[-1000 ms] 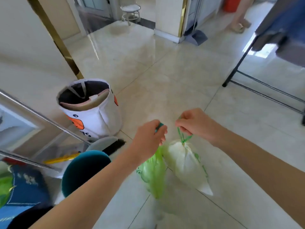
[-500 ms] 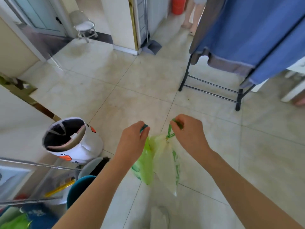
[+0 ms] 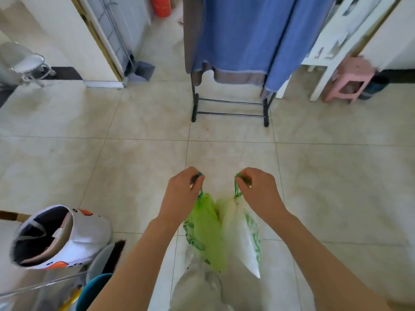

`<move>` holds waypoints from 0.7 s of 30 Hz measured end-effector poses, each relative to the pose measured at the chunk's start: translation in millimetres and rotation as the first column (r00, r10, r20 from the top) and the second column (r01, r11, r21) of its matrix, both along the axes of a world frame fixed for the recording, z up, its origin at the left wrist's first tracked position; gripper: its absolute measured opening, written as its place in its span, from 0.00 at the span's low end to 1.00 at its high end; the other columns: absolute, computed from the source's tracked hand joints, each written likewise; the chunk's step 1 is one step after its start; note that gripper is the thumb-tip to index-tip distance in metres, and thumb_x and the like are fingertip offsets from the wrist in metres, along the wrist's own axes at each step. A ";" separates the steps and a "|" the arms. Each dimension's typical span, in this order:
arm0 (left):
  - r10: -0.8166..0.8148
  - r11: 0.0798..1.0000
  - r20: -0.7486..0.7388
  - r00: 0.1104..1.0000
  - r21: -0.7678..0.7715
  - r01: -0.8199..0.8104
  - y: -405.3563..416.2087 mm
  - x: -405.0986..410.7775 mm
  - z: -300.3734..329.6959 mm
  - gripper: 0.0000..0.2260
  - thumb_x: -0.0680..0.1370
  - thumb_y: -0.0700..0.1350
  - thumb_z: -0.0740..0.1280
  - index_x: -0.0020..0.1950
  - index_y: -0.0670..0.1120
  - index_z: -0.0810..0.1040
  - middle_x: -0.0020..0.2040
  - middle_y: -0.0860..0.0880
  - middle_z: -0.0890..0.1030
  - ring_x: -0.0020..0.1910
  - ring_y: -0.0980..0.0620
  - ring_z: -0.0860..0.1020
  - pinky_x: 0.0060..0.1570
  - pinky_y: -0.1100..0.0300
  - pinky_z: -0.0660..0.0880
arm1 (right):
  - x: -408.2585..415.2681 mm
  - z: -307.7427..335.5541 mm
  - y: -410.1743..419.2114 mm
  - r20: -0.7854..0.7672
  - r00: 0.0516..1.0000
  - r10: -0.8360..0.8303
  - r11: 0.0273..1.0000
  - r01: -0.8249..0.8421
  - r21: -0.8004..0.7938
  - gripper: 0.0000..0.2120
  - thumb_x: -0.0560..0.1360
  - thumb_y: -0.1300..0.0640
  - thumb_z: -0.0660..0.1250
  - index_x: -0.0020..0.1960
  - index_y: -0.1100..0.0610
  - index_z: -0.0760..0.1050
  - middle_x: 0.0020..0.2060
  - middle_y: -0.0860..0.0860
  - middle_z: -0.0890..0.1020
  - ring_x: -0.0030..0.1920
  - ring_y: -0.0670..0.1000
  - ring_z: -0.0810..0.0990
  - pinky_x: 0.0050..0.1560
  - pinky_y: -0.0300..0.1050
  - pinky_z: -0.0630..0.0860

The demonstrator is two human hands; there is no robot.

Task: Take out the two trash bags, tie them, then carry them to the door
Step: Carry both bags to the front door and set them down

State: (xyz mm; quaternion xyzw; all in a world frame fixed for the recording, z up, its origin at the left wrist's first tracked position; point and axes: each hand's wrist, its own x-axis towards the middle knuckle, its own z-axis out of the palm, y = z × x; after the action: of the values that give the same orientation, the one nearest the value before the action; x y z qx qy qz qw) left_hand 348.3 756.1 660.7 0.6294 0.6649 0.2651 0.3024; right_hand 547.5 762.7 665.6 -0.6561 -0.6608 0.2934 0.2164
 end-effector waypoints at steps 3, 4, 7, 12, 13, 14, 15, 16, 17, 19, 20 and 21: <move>-0.114 0.993 0.023 0.993 -0.015 0.114 22.9 41.9 -3.3 0.07 0.79 0.46 0.64 0.42 0.46 0.77 0.38 0.49 0.82 0.40 0.53 0.80 0.45 0.54 0.78 | 38.3 -4.3 9.3 0.019 0.996 -0.092 0.996 0.092 -0.007 0.04 0.76 0.58 0.66 0.45 0.57 0.79 0.36 0.46 0.77 0.34 0.39 0.72 0.40 0.22 0.65; -0.148 0.988 0.037 0.988 -0.031 0.149 32.8 55.4 -5.5 0.07 0.79 0.46 0.65 0.43 0.46 0.77 0.38 0.49 0.82 0.40 0.53 0.80 0.45 0.54 0.78 | 51.6 -5.3 14.0 0.028 0.992 -0.127 0.992 0.127 -0.007 0.05 0.76 0.59 0.66 0.46 0.58 0.80 0.37 0.47 0.78 0.34 0.40 0.72 0.41 0.21 0.64; -0.254 0.961 0.081 0.964 -0.090 0.261 67.2 98.2 -13.4 0.06 0.78 0.46 0.65 0.42 0.47 0.78 0.38 0.49 0.82 0.40 0.52 0.80 0.44 0.55 0.78 | 93.8 -8.3 31.6 0.050 0.964 -0.261 0.964 0.263 -0.028 0.06 0.76 0.58 0.66 0.48 0.59 0.81 0.42 0.50 0.82 0.41 0.47 0.76 0.43 0.23 0.64; -0.441 0.877 0.144 0.886 -0.141 0.459 123.8 172.5 -20.5 0.06 0.76 0.44 0.68 0.39 0.47 0.79 0.32 0.51 0.80 0.32 0.56 0.78 0.36 0.66 0.73 | 167.6 -7.8 65.0 0.102 0.883 -0.458 0.885 0.464 -0.050 0.07 0.75 0.60 0.67 0.50 0.59 0.82 0.49 0.55 0.85 0.50 0.55 0.82 0.48 0.32 0.64; -0.476 0.855 0.162 0.865 -0.144 0.498 134.5 188.2 -22.1 0.05 0.76 0.43 0.68 0.40 0.46 0.80 0.33 0.52 0.81 0.33 0.57 0.79 0.36 0.67 0.74 | 182.7 -6.8 71.3 0.108 0.869 -0.483 0.870 0.490 -0.053 0.07 0.75 0.61 0.67 0.50 0.59 0.83 0.49 0.55 0.85 0.51 0.55 0.82 0.48 0.33 0.65; -0.508 0.833 0.179 0.843 -0.146 0.533 146.4 204.6 -22.7 0.05 0.76 0.43 0.69 0.41 0.45 0.80 0.34 0.52 0.82 0.34 0.58 0.80 0.38 0.69 0.75 | 197.6 -5.5 77.7 0.115 0.856 -0.504 0.858 0.511 -0.048 0.07 0.75 0.62 0.67 0.50 0.60 0.83 0.49 0.56 0.85 0.51 0.56 0.82 0.49 0.34 0.66; -0.538 0.813 0.187 0.822 -0.139 0.565 158.9 221.5 -23.0 0.04 0.76 0.43 0.69 0.42 0.44 0.81 0.36 0.52 0.83 0.35 0.60 0.80 0.39 0.70 0.75 | 211.8 -4.7 84.7 0.125 0.845 -0.520 0.849 0.527 -0.037 0.07 0.75 0.62 0.67 0.50 0.60 0.83 0.49 0.56 0.85 0.50 0.56 0.82 0.50 0.35 0.67; -0.570 0.795 0.181 0.802 -0.128 0.594 171.4 238.4 -23.7 0.05 0.76 0.44 0.69 0.43 0.43 0.81 0.37 0.52 0.83 0.36 0.61 0.80 0.40 0.72 0.74 | 225.5 -4.5 91.4 0.138 0.836 -0.532 0.841 0.540 -0.029 0.07 0.75 0.62 0.67 0.50 0.61 0.83 0.48 0.57 0.85 0.50 0.57 0.82 0.51 0.38 0.69; -0.599 0.775 0.172 0.782 -0.119 0.620 184.2 255.8 -24.2 0.06 0.76 0.45 0.69 0.43 0.43 0.82 0.38 0.52 0.84 0.37 0.62 0.80 0.40 0.75 0.73 | 239.1 -4.6 97.9 0.149 0.825 -0.545 0.832 0.554 -0.027 0.07 0.75 0.62 0.67 0.50 0.62 0.83 0.48 0.58 0.85 0.50 0.58 0.82 0.52 0.40 0.70; -0.645 0.742 0.158 0.747 -0.104 0.662 208.4 292.5 -22.8 0.07 0.76 0.46 0.68 0.44 0.43 0.82 0.39 0.51 0.85 0.39 0.61 0.80 0.39 0.77 0.71 | 268.3 -4.8 111.3 0.164 0.805 -0.571 0.813 0.582 -0.025 0.07 0.75 0.63 0.66 0.50 0.62 0.82 0.48 0.59 0.85 0.50 0.59 0.82 0.54 0.44 0.72; -0.663 0.729 0.148 0.734 -0.096 0.678 220.0 311.5 -22.8 0.07 0.76 0.46 0.68 0.43 0.43 0.82 0.39 0.50 0.85 0.39 0.61 0.80 0.39 0.77 0.71 | 284.2 -5.3 118.4 0.171 0.797 -0.579 0.806 0.591 -0.023 0.07 0.75 0.63 0.66 0.50 0.62 0.82 0.48 0.59 0.85 0.50 0.59 0.82 0.54 0.45 0.73; -0.680 0.716 0.136 0.720 -0.088 0.693 231.1 330.4 -23.5 0.08 0.76 0.46 0.68 0.44 0.43 0.82 0.39 0.50 0.85 0.38 0.61 0.80 0.38 0.76 0.72 | 300.1 -6.1 125.4 0.171 0.788 -0.591 0.798 0.602 -0.019 0.07 0.75 0.63 0.66 0.49 0.62 0.82 0.47 0.59 0.85 0.50 0.60 0.82 0.54 0.46 0.73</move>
State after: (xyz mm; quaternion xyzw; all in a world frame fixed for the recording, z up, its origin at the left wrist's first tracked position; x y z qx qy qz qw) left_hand 678.7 987.2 637.2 0.7964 0.3851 0.1183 0.4511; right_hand 847.6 888.2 659.5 -0.8594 -0.4237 0.1814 0.2213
